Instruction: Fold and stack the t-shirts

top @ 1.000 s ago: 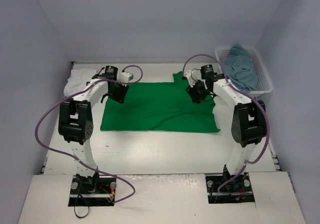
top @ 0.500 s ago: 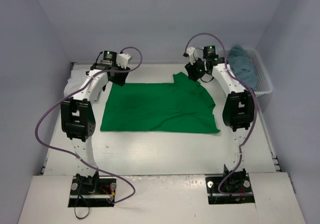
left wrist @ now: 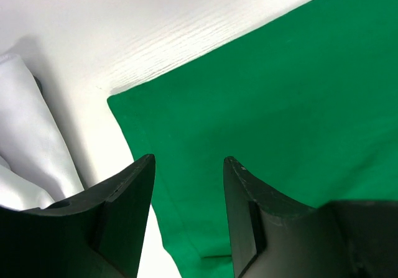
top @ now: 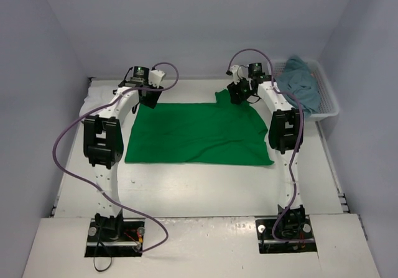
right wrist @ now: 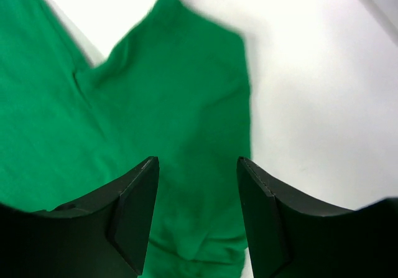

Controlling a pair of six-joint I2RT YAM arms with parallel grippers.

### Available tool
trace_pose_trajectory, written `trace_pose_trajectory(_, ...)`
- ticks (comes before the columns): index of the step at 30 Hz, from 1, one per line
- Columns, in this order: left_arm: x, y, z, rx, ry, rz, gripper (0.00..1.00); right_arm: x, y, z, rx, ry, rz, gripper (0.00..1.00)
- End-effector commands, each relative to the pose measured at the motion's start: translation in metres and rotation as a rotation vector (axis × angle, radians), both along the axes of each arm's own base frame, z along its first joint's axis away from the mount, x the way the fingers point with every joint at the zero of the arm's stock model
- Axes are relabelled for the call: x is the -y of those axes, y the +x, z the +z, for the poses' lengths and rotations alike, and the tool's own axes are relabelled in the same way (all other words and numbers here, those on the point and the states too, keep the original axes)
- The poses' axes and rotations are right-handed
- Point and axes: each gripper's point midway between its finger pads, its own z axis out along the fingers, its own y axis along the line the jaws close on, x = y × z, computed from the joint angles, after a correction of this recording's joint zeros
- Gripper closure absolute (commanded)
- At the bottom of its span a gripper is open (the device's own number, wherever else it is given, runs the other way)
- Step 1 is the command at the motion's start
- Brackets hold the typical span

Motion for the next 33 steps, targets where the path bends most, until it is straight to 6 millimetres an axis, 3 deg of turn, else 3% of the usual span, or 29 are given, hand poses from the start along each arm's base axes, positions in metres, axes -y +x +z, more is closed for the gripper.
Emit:
trace_pose_trajectory(1, -0.004, 0.024, 0.046, 0.145, 0.002, 0.008, 0.57, -0.004, 0.026, 0.058, 0.149, 0.062, -0.007, 0.50)
trace_pose_trajectory(6, -0.007, 0.027, 0.042, 0.153, 0.008, 0.019, 0.57, 0.002, 0.040, 0.071, 0.207, 0.080, -0.053, 0.50)
trace_pose_trajectory(10, -0.007, 0.028, 0.036, 0.150, 0.008, 0.021, 0.57, 0.002, 0.047, 0.050, 0.188, 0.074, -0.062, 0.50)
trace_pose_trajectory(19, -0.012, 0.026, 0.024, 0.134, 0.023, 0.026, 0.57, 0.003, 0.063, 0.031, 0.198, 0.085, -0.070, 0.48)
trace_pose_trajectory(27, -0.014, 0.025, 0.019, 0.123, 0.026, 0.020, 0.57, 0.001, 0.064, 0.011, 0.175, 0.088, -0.061, 0.45)
trace_pose_trajectory(29, -0.014, 0.025, 0.017, 0.117, 0.029, 0.020, 0.57, 0.001, 0.063, 0.006, 0.168, 0.087, -0.060, 0.50)
trace_pose_trajectory(30, -0.014, 0.026, 0.019, 0.120, 0.028, 0.019, 0.57, 0.000, 0.063, 0.005, 0.165, 0.089, -0.056, 0.55)
trace_pose_trajectory(31, -0.014, 0.027, 0.017, 0.116, 0.028, 0.017, 0.57, 0.000, 0.062, 0.004, 0.161, 0.090, -0.053, 0.67)
trace_pose_trajectory(33, -0.013, 0.028, 0.018, 0.118, 0.029, 0.014, 0.57, 0.000, 0.059, 0.001, 0.149, 0.088, -0.048, 0.73)
